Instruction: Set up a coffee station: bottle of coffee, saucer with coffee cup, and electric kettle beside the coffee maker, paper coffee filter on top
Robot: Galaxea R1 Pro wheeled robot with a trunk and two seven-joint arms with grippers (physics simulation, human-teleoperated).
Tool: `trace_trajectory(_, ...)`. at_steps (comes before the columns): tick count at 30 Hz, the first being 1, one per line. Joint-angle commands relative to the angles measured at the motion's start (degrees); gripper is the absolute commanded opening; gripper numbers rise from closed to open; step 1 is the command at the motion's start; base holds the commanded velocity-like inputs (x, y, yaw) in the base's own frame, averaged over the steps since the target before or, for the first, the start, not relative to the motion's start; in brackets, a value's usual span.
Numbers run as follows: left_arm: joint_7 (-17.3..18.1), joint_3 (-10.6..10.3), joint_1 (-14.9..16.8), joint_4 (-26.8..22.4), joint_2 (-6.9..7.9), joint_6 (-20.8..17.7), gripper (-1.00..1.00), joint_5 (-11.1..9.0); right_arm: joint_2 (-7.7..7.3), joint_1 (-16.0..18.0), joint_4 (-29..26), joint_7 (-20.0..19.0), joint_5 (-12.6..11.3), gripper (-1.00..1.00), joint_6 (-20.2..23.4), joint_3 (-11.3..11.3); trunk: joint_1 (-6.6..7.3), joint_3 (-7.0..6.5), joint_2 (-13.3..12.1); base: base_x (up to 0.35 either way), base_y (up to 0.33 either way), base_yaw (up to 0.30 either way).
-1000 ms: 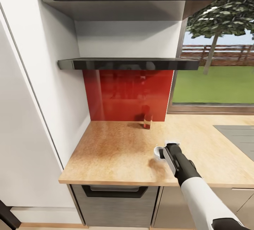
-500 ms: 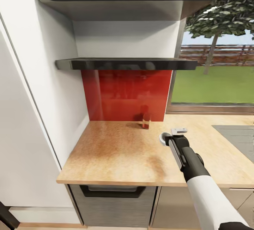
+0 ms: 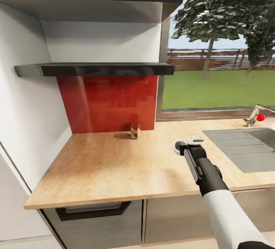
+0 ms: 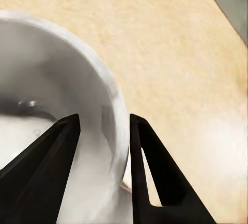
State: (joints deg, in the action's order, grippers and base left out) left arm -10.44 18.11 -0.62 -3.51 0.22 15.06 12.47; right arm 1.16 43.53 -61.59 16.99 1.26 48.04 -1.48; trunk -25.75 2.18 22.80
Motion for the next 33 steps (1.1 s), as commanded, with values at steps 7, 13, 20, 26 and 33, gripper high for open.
trace_trajectory(7,-0.61,-0.06,-0.48,0.92,0.68,-0.26,1.00,0.63,-0.09,0.06,-1.59,0.15,0.22,-1.00,0.38,-0.16,-0.04,0.26,0.12,0.000,-0.271,-0.273)
trace_trajectory(13,-0.75,0.12,-0.66,1.13,1.05,-0.73,1.00,0.49,-0.11,0.06,-2.28,0.15,0.23,-1.00,0.39,-0.25,-0.04,0.42,0.12,0.042,-0.271,-0.273)
trace_trajectory(20,-0.71,-0.12,-0.85,1.13,1.13,-10.08,1.00,0.72,-0.15,0.06,-2.30,0.24,0.31,-1.00,0.48,-0.27,-0.04,0.63,0.12,0.112,-0.271,-0.265)
trace_trajectory(26,-1.97,-0.20,-0.79,1.05,0.85,-10.97,1.00,0.86,-0.11,0.06,-2.29,0.24,0.32,-1.00,0.47,-0.31,-0.04,0.88,0.12,0.127,-0.271,-0.223)
trace_trajectory(33,-2.88,-0.24,-0.79,1.05,0.59,-11.05,1.00,0.80,-0.13,0.06,-2.28,0.24,0.32,-1.00,0.48,-0.28,-0.04,1.24,0.12,0.143,-0.270,-0.214)
